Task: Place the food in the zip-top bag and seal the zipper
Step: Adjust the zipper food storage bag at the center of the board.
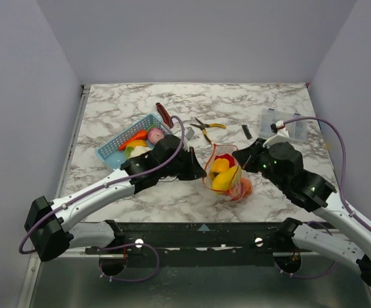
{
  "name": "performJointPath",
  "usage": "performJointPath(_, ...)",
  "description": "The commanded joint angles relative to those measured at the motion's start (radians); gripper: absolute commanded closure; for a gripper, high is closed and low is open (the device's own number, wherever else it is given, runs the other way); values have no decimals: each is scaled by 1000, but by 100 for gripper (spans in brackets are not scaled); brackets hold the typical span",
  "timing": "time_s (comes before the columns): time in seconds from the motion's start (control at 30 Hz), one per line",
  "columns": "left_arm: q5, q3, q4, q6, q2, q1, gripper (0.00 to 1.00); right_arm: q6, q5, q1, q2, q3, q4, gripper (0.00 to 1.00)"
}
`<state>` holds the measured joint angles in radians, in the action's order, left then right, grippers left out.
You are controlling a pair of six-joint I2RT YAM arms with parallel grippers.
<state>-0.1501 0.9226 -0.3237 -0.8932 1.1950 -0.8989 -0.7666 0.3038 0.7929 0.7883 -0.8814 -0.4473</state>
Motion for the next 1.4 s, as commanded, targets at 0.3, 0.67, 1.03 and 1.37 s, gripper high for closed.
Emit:
performJointPath(0.3,-136,118,71,-41,-71,-19,100,18,81,3,-50,-62,-92,100)
performJointPath(0.67,-181,111,46,-54,3,40,100,7,113,3,7,70,-54,100)
performJointPath(1.03,-197,124,54,-48,-34,41,100,36,110,3,-51,-39,-74,100)
performJointPath(1.37,-242,82,77,-59,-4,80,100,0,132,3,-49,32,-76,100)
